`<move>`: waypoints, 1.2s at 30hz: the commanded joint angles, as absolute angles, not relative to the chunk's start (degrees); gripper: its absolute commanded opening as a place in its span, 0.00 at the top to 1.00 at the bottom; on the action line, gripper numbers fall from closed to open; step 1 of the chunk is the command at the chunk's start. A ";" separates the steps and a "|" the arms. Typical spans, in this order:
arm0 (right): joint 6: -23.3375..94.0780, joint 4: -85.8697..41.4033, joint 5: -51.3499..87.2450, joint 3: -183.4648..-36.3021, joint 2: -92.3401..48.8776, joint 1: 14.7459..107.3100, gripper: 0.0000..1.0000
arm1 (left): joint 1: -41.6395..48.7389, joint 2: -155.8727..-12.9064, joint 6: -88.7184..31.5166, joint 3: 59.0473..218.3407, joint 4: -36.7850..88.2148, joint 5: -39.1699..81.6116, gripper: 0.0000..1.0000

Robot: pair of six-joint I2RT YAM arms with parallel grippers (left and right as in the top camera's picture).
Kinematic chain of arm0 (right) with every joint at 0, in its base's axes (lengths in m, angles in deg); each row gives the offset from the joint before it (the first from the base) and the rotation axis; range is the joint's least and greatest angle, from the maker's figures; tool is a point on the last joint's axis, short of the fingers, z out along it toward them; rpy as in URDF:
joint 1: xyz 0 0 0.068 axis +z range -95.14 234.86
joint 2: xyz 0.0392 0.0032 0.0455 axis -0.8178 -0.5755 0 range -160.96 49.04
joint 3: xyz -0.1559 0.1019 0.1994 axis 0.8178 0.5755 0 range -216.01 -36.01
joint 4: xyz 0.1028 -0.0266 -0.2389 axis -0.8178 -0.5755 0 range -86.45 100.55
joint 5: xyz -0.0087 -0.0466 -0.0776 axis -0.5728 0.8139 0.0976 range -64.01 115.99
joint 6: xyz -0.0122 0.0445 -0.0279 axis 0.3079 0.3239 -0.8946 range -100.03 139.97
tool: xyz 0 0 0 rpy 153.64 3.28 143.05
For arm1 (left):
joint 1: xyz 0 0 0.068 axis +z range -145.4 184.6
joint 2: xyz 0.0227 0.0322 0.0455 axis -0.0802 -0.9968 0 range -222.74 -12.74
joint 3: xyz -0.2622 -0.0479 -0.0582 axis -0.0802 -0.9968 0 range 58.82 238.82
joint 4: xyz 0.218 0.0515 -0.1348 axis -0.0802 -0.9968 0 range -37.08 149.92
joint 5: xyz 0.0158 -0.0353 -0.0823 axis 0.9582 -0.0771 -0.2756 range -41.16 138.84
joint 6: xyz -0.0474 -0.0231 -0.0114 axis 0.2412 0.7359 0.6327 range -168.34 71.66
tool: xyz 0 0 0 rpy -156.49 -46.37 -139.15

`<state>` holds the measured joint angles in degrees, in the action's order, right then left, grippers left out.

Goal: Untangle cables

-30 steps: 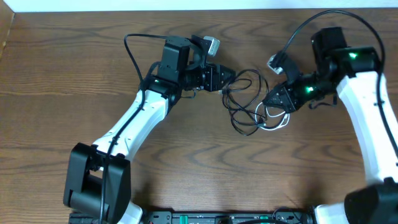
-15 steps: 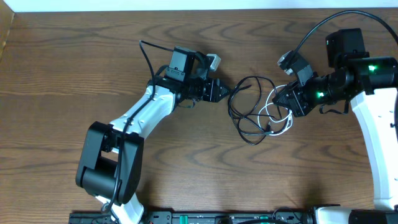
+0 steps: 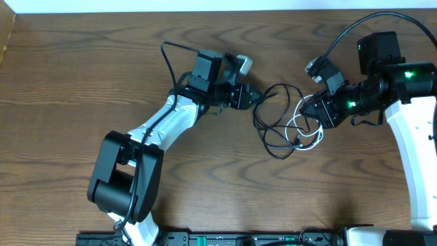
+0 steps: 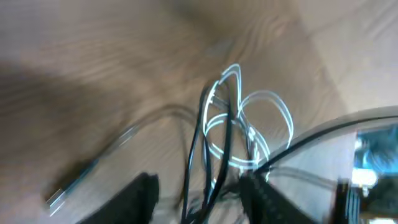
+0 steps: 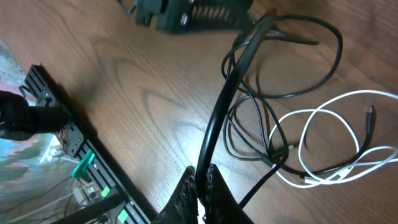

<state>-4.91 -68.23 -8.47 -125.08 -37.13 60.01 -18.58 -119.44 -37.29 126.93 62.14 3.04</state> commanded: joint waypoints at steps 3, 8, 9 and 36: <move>-4.32 -68.65 -8.84 -125.17 -36.47 59.95 0.99 | -18.58 -120.18 -28.17 127.18 71.12 1.94 0.56; -4.30 -68.67 -8.88 -125.17 -36.47 59.95 0.99 | -18.65 -120.22 -27.89 127.18 70.14 4.63 0.56; -4.30 -68.69 -8.90 -125.17 -36.47 59.95 0.99 | -18.69 -120.25 -27.91 127.18 69.85 4.96 0.56; -4.32 -69.98 -9.49 -125.17 -36.34 60.19 0.99 | -23.24 -125.08 -30.27 127.18 69.00 4.96 0.68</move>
<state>-4.89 -69.94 -8.51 -125.08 -37.13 60.03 -23.32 -124.84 -29.05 126.93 68.98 4.46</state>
